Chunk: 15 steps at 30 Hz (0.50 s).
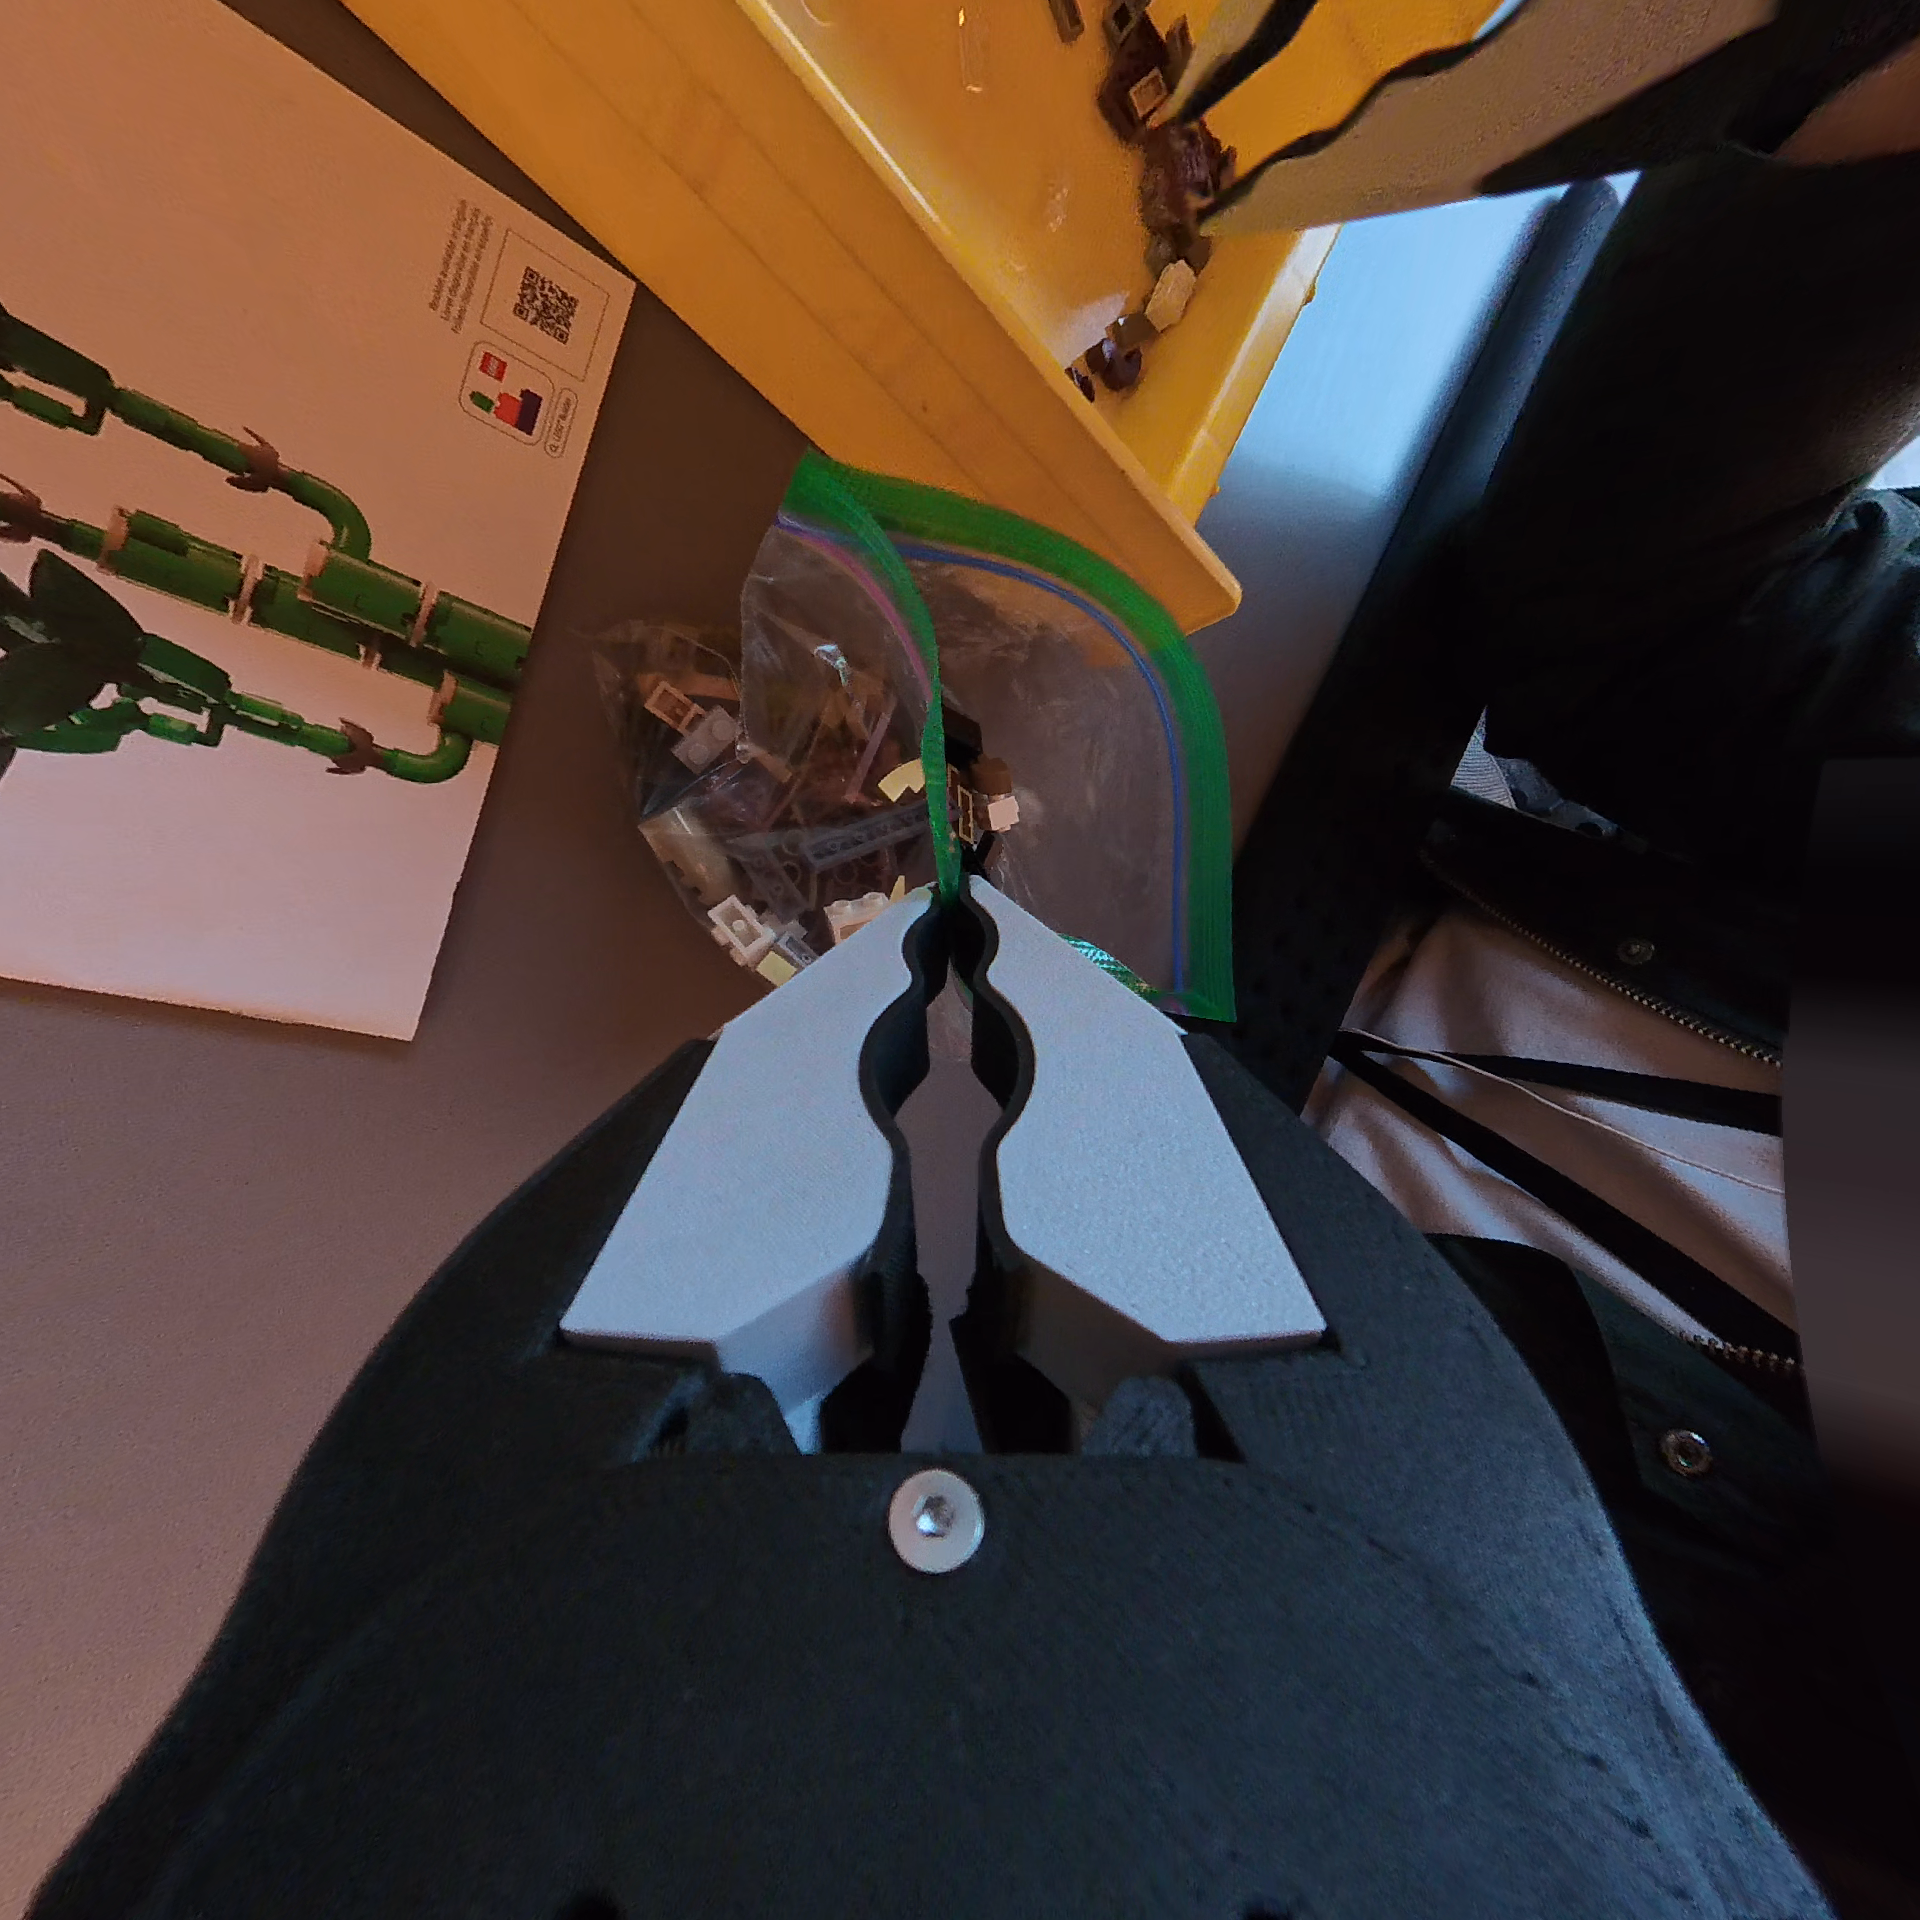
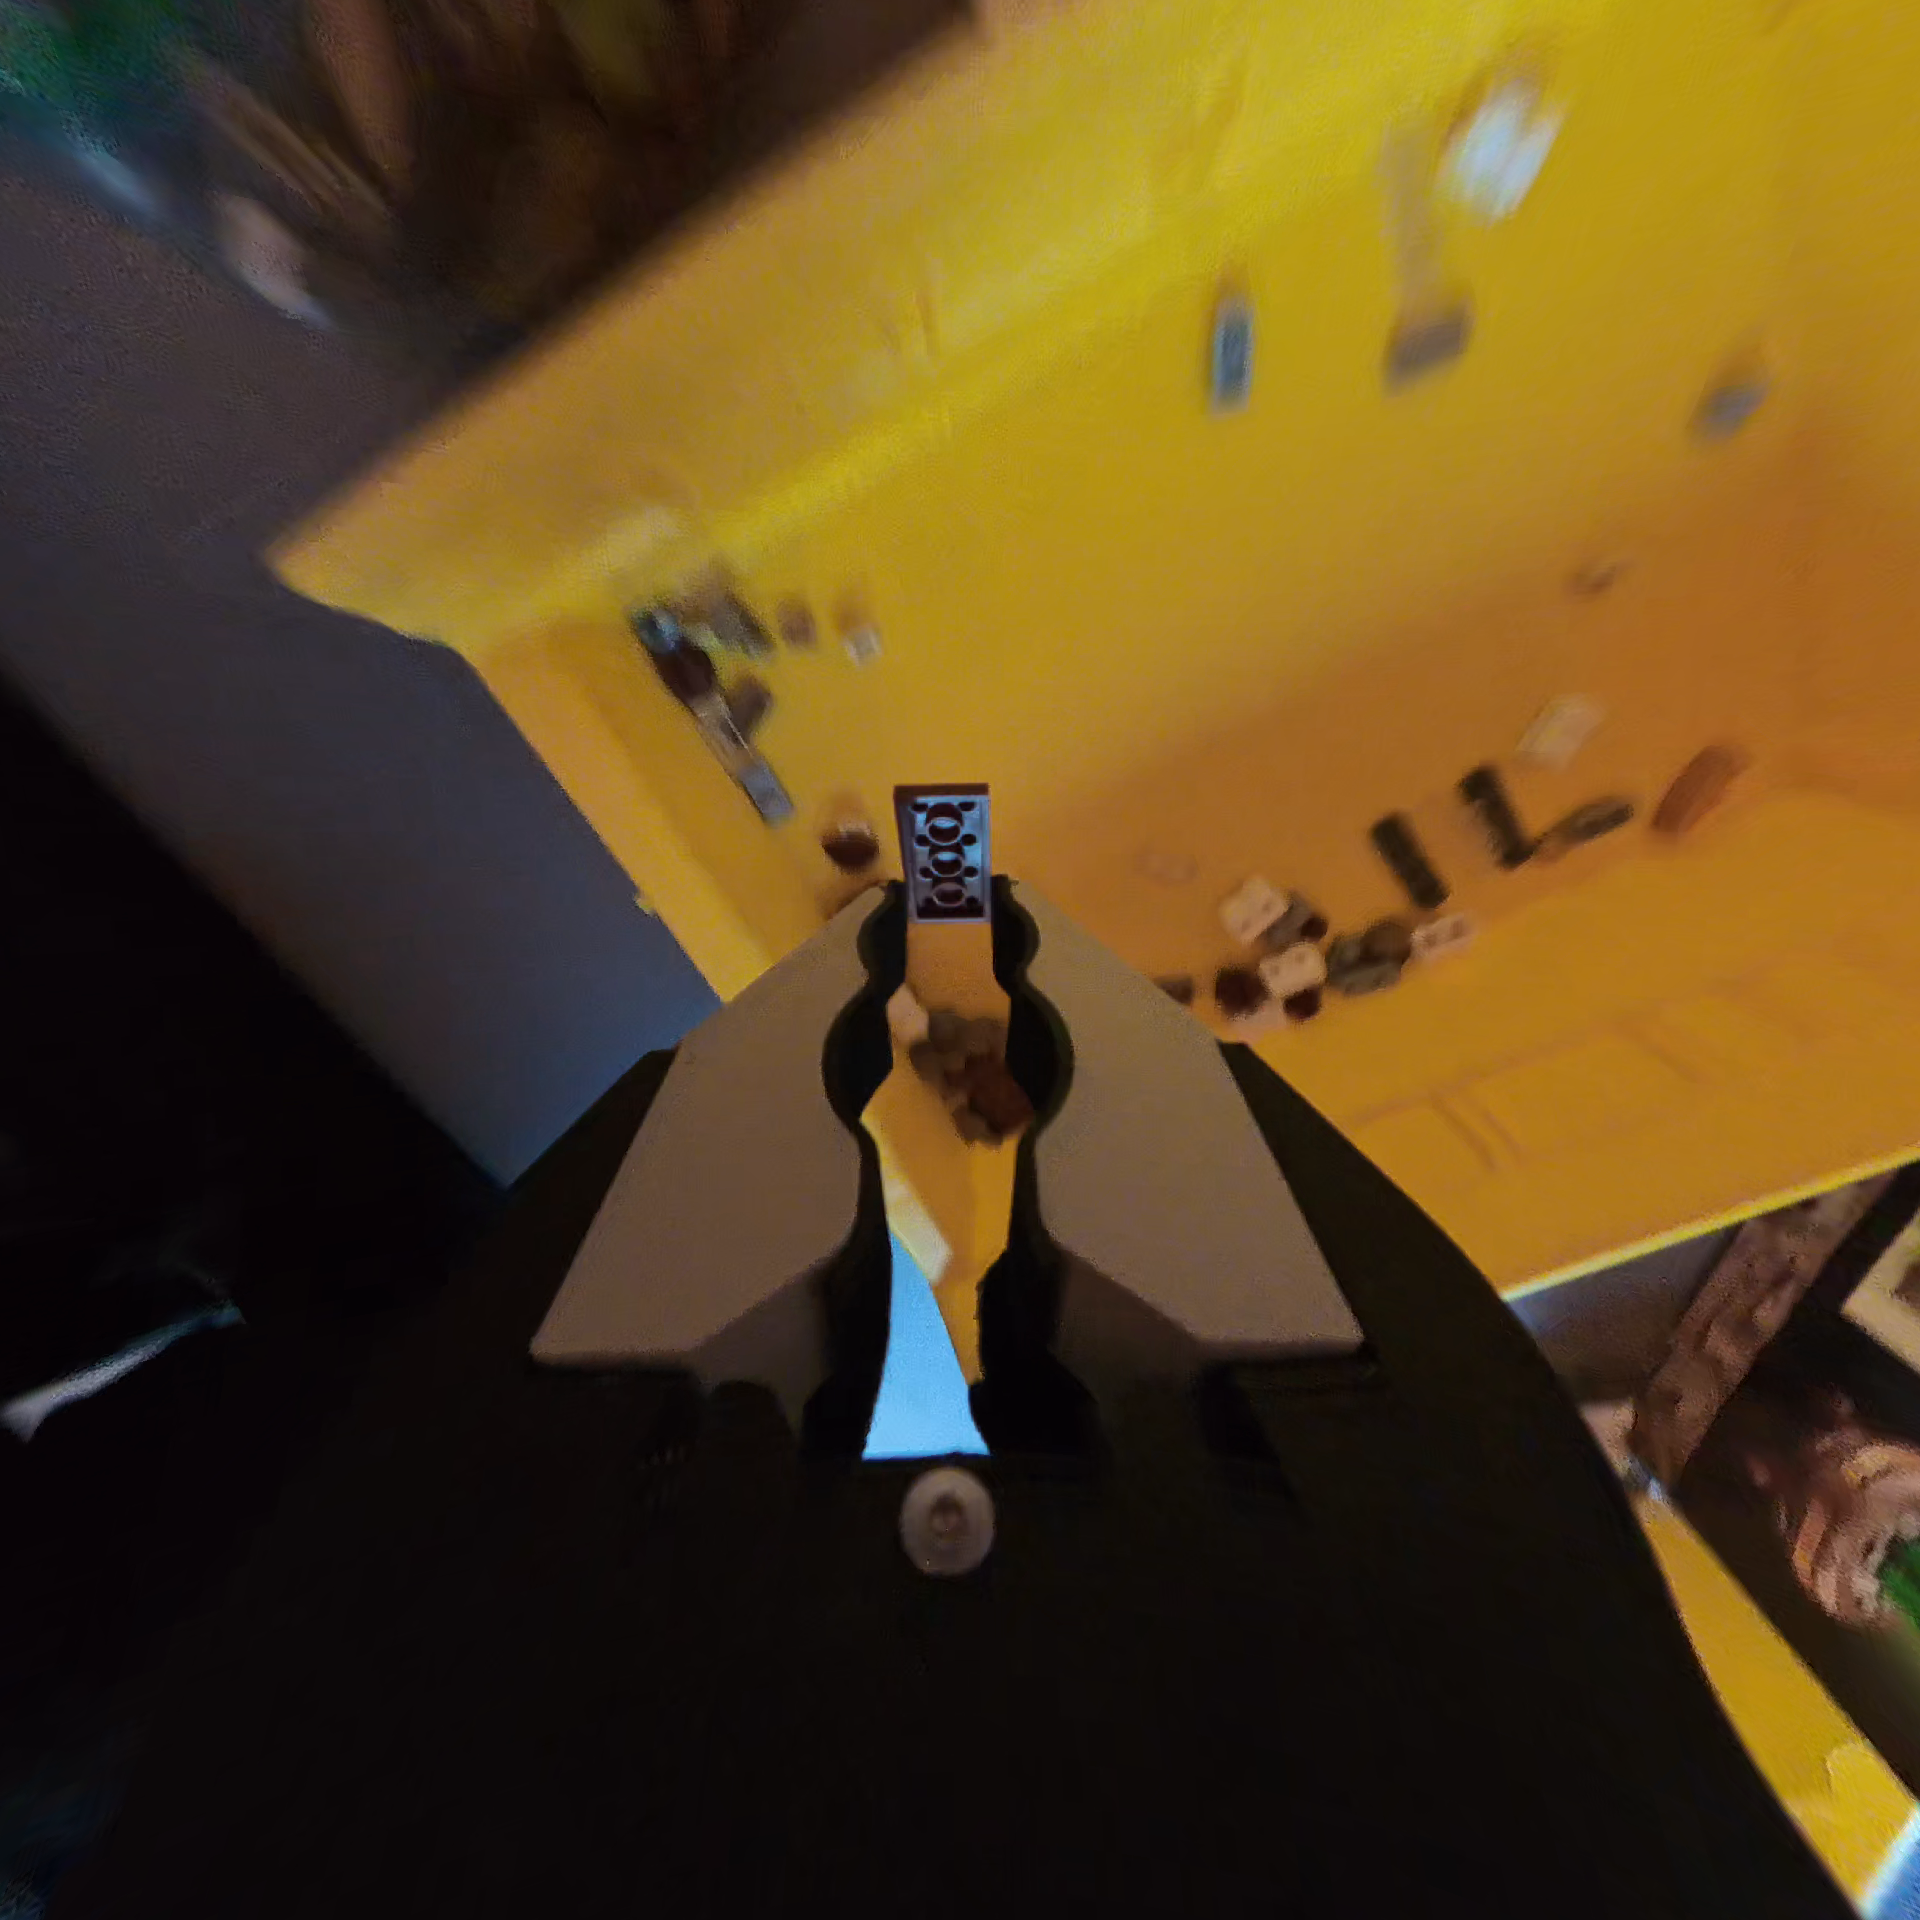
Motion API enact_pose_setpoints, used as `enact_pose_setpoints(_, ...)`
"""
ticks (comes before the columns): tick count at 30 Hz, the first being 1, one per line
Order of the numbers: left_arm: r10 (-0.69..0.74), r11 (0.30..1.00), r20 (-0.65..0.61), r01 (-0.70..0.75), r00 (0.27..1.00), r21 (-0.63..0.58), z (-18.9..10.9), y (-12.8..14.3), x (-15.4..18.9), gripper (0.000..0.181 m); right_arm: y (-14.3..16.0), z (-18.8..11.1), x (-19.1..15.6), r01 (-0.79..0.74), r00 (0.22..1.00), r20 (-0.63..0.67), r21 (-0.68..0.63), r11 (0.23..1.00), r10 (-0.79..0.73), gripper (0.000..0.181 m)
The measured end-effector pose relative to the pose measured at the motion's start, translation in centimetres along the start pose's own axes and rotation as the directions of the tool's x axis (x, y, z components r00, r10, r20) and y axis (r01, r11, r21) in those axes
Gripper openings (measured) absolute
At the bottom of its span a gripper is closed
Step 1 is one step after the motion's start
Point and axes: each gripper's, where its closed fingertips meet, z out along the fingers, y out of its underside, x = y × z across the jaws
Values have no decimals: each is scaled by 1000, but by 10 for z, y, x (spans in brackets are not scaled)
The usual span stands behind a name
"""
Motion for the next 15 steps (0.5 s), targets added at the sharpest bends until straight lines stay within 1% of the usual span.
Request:
enact_pose_setpoints(2,2,1000,1,-2,1000,0,0,0,0,0,-36,-26,-10,54,998,-27,194,980,-50,16)
enact_pose_setpoints(4,2,1000,1,-2,1000,1,0,0,0,0,-76,-52,-28,111,994,-25,401,909,-110,16)
enact_pose_setpoints(5,1,1000,2,-1,1000,0,0,0,0,0,-94,-61,-42,124,990,1,482,867,-143,16)
enact_pose_setpoints(6,1,1000,2,-1,1000,1,0,0,0,0,-107,-66,-54,129,984,32,534,836,-173,16)
enact_pose_setpoints(8,0,1000,3,0,1000,5,-1,0,0,0,-122,-61,-70,131,976,73,564,815,-207,16)
enact_pose_setpoints(9,0,1000,4,0,1000,6,-2,0,0,0,-128,-55,-72,128,974,81,564,816,-210,16)
enact_pose_setpoints(10,0,1000,4,0,1000,6,-2,0,-1,0,-130,-48,-75,123,973,98,552,825,-211,20)
enact_pose_setpoints(11,-1,1000,4,1,1000,7,-2,0,-1,0,-130,-43,-77,119,969,124,531,839,-215,28)
enact_pose_setpoints(12,-1,1000,3,1,1000,7,-2,0,-1,0,-126,-41,-77,112,968,138,512,851,-211,29)
enact_pose_setpoints(13,-1,1000,3,1,1000,7,-3,0,-1,0,-123,-43,-72,108,971,130,505,856,-199,29)
enact_pose_setpoints(15,-2,1000,2,2,1000,8,-3,0,-1,0,-111,-55,-53,92,986,73,513,854,-150,29)
